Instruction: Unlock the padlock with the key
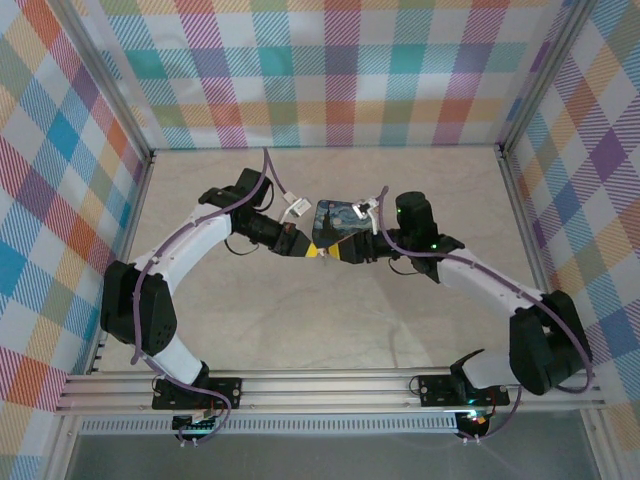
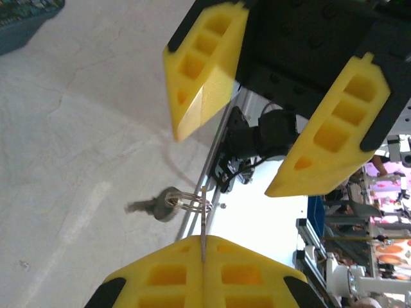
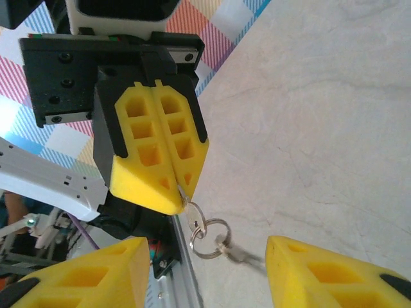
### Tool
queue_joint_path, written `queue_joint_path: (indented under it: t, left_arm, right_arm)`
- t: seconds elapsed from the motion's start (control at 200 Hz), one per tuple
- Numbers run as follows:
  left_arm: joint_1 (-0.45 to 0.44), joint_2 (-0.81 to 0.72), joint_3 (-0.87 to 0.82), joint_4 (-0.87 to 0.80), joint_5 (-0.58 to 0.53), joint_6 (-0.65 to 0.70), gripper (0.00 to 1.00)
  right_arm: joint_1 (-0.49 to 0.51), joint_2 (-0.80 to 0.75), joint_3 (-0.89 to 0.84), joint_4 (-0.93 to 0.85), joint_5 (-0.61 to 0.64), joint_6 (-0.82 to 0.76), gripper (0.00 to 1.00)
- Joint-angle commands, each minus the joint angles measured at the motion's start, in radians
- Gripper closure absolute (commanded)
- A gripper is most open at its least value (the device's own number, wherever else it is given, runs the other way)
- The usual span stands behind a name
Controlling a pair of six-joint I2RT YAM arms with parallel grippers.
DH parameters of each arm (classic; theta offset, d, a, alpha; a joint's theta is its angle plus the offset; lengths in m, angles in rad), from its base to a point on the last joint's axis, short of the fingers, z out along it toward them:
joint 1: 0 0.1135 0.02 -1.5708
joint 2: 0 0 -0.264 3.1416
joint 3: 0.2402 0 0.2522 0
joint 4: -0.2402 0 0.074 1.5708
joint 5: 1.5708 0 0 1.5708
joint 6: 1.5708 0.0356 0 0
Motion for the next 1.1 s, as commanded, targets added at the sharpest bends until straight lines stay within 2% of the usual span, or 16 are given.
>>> queue_joint_path:
  t: [0.0,0.115,0.31,0.855,1.095]
  left_arm:
    - [0.01,0.012,0.045,-0.096,0.072,0.095,1.0]
    - [0.01,0.034,0.082,-0.168,0.101,0.16,1.0]
    - [0.01,0.054,0.109,-0.193,0.125,0.179,1.0]
    - [0.008,0.062,0.117,-0.191,0.124,0.177,1.0]
    - [0.009,0.063,0.12,-0.188,0.124,0.177,1.0]
  right_arm:
    - [-0.006,-0.025,0.045,-0.115,0.018,-0.126,0.49]
    - [-0.006,-0.012,0.074,-0.157,-0.059,-0.183,0.5]
    - [-0.006,0.037,0.12,-0.176,-0.154,-0.206,0.5]
    - [0.004,0.092,0.137,-0.068,-0.213,-0.128,0.66]
    - [0.009,0.105,0.135,-0.025,-0.247,-0.096,0.68]
